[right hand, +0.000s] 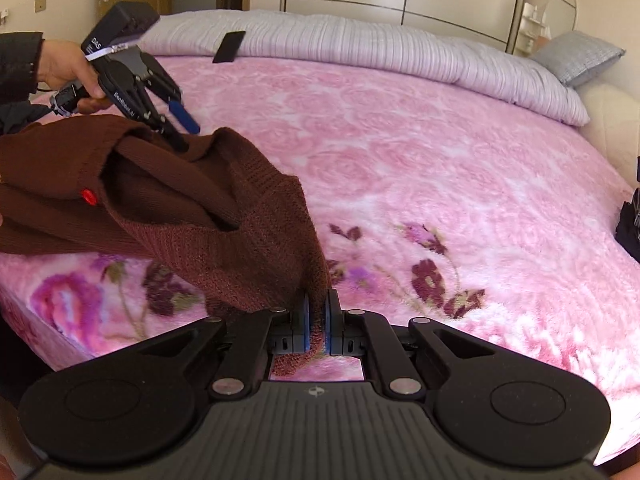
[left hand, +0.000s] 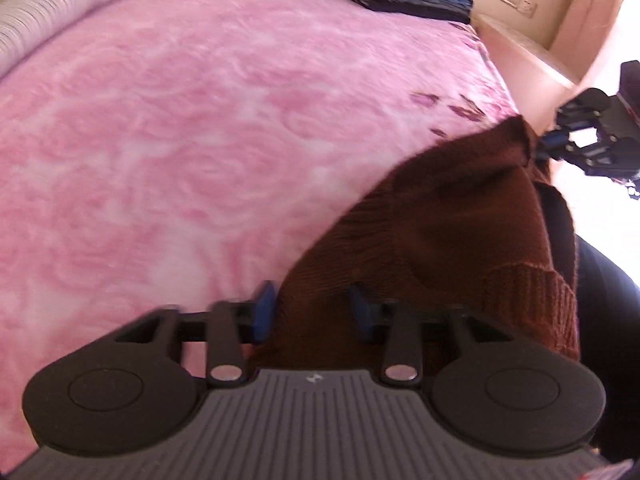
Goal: Fold clothes
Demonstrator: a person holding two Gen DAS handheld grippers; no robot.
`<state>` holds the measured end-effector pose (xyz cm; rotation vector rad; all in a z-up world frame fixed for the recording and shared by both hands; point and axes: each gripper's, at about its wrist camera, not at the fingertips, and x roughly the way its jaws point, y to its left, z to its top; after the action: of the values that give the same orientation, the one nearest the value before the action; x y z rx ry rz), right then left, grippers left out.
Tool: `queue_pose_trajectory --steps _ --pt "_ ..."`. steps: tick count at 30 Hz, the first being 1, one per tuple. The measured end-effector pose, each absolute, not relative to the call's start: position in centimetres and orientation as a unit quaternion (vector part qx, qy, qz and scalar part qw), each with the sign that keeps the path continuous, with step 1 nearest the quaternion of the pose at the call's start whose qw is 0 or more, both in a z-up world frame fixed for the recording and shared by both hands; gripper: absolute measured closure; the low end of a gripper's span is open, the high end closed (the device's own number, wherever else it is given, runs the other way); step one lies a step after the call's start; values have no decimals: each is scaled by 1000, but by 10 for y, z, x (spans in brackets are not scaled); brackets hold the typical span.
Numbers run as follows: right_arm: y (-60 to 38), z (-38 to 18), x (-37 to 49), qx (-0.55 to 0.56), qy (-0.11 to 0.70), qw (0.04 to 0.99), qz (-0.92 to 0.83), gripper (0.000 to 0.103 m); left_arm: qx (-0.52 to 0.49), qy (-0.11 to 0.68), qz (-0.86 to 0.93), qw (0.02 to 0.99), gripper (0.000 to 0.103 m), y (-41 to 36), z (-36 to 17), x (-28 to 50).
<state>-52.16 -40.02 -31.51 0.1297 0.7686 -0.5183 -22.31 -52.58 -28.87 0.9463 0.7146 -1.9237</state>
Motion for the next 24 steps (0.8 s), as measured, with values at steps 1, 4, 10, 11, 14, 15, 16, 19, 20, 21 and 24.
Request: queue_pose_trajectory --steps 1,4,10,11,14,15,16,19,20,21,24 --pt "-400 -314 -521 58 369 893 -251 97 381 275 -766 438 100 -521 -284 -226" --pt "-396 -301 -520 36 354 899 -257 97 365 235 -752 496 102 -496 -252 -226" --pt "-385 -240 -516 -33 287 918 -271 98 293 116 -706 634 102 -406 -140 -225" --pt "-381 -228 -513 -48 272 922 -271 99 286 88 -695 654 102 -386 -119 -230" --pt "-361 -188 -504 -102 219 931 -275 99 265 5 -654 709 102 -329 -58 -248" --pt "-353 -174 -502 -119 199 933 -276 99 260 -22 -639 723 101 -310 -40 -257" --pt "-346 -162 -500 -133 181 935 -276 99 255 -48 -624 737 101 -291 -22 -266" --pt "-316 -125 -498 -185 120 936 -276 99 245 -111 -572 775 101 -243 18 -296" --pt "-307 -114 -499 -198 101 935 -276 100 240 -127 -556 786 101 -229 29 -304" --pt "-299 -102 -500 -210 81 935 -275 100 234 -143 -539 796 101 -216 40 -312" --pt "-278 -70 -507 -235 25 934 -267 100 215 -170 -499 822 101 -184 65 -328"
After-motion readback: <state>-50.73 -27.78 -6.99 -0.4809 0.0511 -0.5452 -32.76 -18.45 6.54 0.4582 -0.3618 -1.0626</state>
